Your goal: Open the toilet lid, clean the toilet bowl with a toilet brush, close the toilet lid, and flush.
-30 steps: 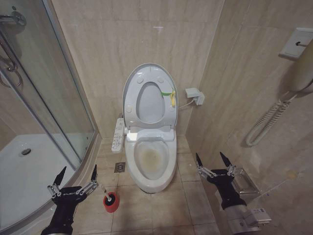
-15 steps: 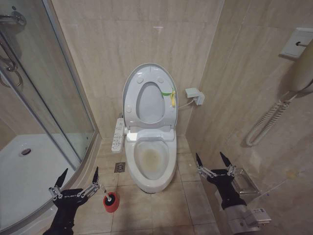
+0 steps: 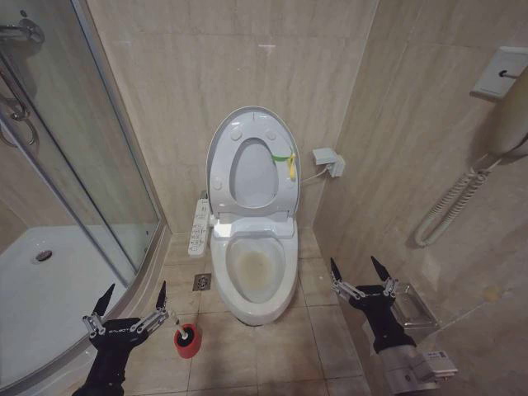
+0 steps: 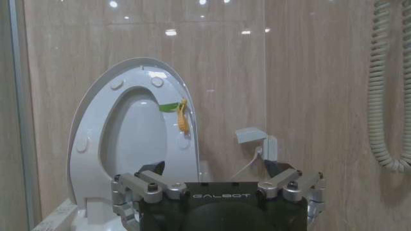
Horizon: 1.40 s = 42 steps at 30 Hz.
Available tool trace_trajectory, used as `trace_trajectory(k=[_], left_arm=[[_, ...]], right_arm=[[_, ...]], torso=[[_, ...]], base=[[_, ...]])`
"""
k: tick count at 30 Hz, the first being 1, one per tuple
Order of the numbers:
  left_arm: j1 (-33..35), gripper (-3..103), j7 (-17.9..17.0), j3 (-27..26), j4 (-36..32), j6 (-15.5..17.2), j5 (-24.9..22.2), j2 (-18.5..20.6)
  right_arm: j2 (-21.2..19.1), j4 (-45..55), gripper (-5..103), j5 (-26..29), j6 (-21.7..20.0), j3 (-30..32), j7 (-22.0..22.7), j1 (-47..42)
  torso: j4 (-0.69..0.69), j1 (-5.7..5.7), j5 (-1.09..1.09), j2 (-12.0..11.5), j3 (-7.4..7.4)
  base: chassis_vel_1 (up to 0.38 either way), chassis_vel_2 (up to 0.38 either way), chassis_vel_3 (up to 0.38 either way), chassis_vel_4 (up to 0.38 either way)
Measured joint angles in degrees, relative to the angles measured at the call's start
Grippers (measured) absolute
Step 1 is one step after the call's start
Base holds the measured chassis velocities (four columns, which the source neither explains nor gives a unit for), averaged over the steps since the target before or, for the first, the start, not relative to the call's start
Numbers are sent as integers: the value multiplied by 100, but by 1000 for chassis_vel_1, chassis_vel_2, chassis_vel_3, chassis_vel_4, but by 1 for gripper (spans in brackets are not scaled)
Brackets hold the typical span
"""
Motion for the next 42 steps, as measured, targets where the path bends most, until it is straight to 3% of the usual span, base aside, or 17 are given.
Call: trace_trajectory(k=[42], left_arm=[[-2,100,0,-1,10,0,-5,0]], right_arm=[[0,0,100,0,0,0,0,0]], torso=[[0,-1,0,0,0]], base=[[0,0,0,0]])
